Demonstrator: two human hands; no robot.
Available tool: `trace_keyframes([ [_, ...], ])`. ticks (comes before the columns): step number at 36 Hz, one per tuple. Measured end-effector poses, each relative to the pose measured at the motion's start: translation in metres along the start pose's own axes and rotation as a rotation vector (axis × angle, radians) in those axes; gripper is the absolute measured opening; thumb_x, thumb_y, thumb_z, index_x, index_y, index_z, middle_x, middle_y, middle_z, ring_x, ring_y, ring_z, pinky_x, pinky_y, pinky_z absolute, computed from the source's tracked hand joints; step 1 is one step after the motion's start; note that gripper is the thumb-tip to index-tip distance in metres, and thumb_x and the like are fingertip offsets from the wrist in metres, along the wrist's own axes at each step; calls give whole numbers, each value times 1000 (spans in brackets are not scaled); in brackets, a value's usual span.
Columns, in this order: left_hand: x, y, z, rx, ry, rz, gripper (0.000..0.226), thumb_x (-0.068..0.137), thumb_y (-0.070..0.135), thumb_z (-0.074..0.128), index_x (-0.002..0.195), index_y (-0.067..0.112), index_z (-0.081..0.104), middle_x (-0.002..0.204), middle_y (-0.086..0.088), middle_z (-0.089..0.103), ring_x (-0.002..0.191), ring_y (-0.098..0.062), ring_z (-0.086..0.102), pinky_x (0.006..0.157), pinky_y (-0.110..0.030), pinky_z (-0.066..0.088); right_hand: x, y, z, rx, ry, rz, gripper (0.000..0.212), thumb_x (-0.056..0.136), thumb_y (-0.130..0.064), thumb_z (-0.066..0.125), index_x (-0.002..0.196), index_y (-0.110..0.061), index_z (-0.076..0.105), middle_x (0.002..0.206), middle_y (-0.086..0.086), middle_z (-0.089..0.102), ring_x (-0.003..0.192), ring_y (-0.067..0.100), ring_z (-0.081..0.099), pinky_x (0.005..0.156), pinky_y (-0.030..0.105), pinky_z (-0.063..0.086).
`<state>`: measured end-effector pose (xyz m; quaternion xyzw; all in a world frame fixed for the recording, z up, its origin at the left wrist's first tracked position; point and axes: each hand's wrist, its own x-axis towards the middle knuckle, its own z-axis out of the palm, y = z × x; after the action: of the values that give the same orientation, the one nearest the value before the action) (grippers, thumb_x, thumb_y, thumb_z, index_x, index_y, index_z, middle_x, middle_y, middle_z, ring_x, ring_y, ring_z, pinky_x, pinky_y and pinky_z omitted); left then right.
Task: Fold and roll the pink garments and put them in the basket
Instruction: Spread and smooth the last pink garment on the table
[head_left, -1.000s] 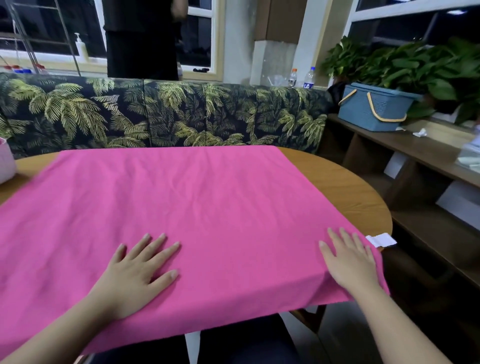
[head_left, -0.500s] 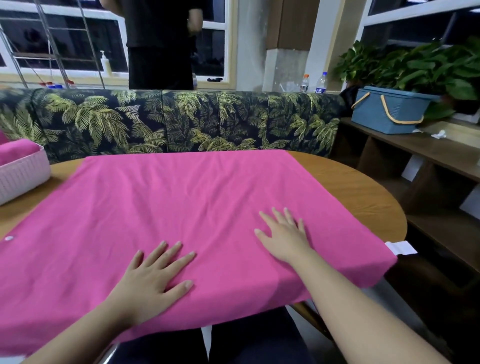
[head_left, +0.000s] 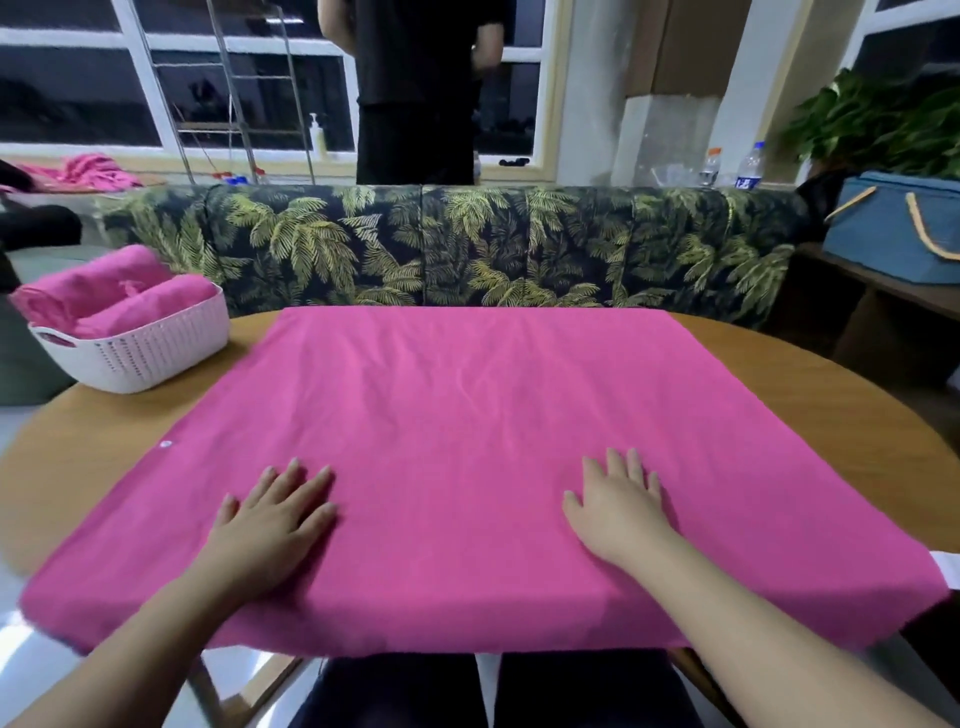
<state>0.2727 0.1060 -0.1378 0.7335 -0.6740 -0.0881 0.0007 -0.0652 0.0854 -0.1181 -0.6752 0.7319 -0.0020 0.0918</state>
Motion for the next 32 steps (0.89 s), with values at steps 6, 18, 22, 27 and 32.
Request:
trace_keyframes([
  [6, -13, -78, 0, -21, 52, -235, 58, 96, 62, 14, 150, 43, 5, 162, 4, 1, 149, -22, 1, 117, -50, 9, 6, -85, 12, 76, -31, -434, 58, 100, -40, 38, 152, -20, 22, 161, 3, 9, 149, 21, -3, 118, 47, 0],
  [18, -56, -129, 18, -453, 581, -586, 47, 91, 22, 39, 120, -12, 55, 117, -41, 52, 118, -52, 45, 105, -58, 34, -1, -141, 32, 141, 31, -689, 44, 102, -35, 34, 145, -24, 37, 157, -4, 26, 146, 12, 14, 120, 36, 3],
  [22, -57, -123, 12, -761, 651, -647, 58, 91, 6, 58, 140, -12, 32, 136, -36, 39, 127, -48, 39, 109, -55, 31, 0, -139, 32, 142, 39, -695, 45, 102, -37, 34, 146, -26, 35, 157, -7, 26, 146, 11, 13, 120, 34, 2],
  [27, -67, -114, 2, -822, 515, -695, 77, 87, 34, 68, 141, 6, 21, 134, -31, 45, 113, -50, 51, 80, -52, 49, 5, -137, 36, 205, 79, -712, 45, 100, -35, 41, 144, -22, 39, 152, -6, 35, 143, 12, 24, 120, 32, 11],
  [32, -70, -93, -11, -613, 561, -503, 57, 87, 27, 67, 135, 16, 39, 100, -24, 63, 99, -43, 59, 76, -42, 38, 13, -127, 36, 606, 195, -593, 32, 94, -15, 56, 125, -13, 59, 125, 0, 58, 118, 15, 51, 103, 22, 34],
])
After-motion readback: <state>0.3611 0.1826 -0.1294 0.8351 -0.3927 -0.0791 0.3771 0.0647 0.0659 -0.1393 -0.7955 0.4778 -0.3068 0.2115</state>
